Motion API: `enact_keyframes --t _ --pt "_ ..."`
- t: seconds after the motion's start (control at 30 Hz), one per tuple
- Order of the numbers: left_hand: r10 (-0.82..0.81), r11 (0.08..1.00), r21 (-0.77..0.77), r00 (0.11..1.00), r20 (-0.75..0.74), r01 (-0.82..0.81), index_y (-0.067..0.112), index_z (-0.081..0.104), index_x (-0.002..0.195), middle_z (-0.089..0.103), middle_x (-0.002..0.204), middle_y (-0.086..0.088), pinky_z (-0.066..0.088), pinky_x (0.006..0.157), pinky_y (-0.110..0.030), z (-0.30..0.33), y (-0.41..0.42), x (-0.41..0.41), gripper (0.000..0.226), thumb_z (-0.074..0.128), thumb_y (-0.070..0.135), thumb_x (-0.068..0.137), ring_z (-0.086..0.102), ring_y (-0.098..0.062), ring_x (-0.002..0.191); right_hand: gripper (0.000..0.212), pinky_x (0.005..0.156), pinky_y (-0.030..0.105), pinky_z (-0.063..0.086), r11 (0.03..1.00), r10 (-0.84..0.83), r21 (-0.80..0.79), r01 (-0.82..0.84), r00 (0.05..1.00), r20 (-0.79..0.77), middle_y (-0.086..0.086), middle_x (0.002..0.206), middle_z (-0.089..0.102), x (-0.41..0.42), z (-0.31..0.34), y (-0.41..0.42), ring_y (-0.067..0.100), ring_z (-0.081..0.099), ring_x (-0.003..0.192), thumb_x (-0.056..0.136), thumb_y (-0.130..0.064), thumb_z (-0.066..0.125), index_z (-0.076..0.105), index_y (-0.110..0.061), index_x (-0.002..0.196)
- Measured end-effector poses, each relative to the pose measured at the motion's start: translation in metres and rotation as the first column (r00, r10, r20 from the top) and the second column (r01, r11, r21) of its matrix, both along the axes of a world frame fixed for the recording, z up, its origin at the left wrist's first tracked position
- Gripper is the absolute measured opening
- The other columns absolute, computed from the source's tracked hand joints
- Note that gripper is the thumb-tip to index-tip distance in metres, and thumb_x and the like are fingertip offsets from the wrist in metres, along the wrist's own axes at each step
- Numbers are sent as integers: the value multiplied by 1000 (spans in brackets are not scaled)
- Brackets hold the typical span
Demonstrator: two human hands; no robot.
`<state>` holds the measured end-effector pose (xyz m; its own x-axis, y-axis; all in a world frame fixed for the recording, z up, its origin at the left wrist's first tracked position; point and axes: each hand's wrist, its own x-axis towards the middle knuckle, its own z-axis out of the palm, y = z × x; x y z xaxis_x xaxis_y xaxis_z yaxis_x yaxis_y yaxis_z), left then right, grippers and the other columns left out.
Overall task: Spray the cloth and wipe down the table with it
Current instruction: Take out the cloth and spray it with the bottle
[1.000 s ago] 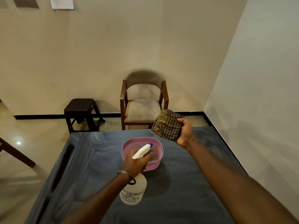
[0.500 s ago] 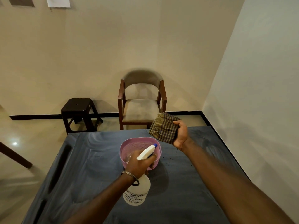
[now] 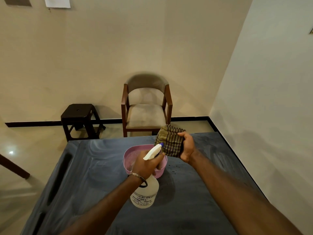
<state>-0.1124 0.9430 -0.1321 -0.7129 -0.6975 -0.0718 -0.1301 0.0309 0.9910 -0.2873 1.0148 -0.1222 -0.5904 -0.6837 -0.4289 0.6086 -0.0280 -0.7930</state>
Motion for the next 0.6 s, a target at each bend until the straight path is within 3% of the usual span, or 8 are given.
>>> enact_keyframes --t 0.1,0.2,0.3,0.43,0.6 --pt "12 1000 -11 1000 -19 -13 29 56 93 57 83 11 45 54 -6 5 -3 -1 16 70 30 85 60 -1 61 43 68 40 54 1000 7 16 -7 1000 -10 12 92 77 -2 -2 2 31 70 90 99 -33 34 67 -9 111" --pt "19 998 -53 999 -33 -21 35 52 84 56 84 16 41 64 -7 10 -5 -1 19 71 32 84 52 2 73 44 74 43 54 1000 2 23 -2 1000 -21 13 94 76 -3 -3 3 32 68 94 99 -34 34 66 -8 114" --pt "28 998 -50 1000 -3 -28 33 57 89 60 84 16 45 68 -8 5 -12 -2 13 69 33 85 57 0 76 47 85 48 54 1000 -6 19 7 1000 -26 17 108 74 -4 -4 4 36 66 104 97 -36 37 65 -7 121" --pt "37 987 -158 999 21 -33 18 62 81 65 66 -3 54 59 -27 3 -17 1 11 65 26 89 63 -17 60 44 82 46 54 1000 -8 12 8 999 -32 17 107 73 -7 -4 7 35 66 102 97 -34 36 67 -8 116" --pt "80 983 -169 994 80 -65 10 64 86 63 65 -6 51 56 -27 -5 -27 3 17 63 27 90 60 -17 57 44 79 44 54 1000 9 28 -8 999 -36 16 105 74 -10 -4 10 35 67 100 97 -33 36 68 -8 113"
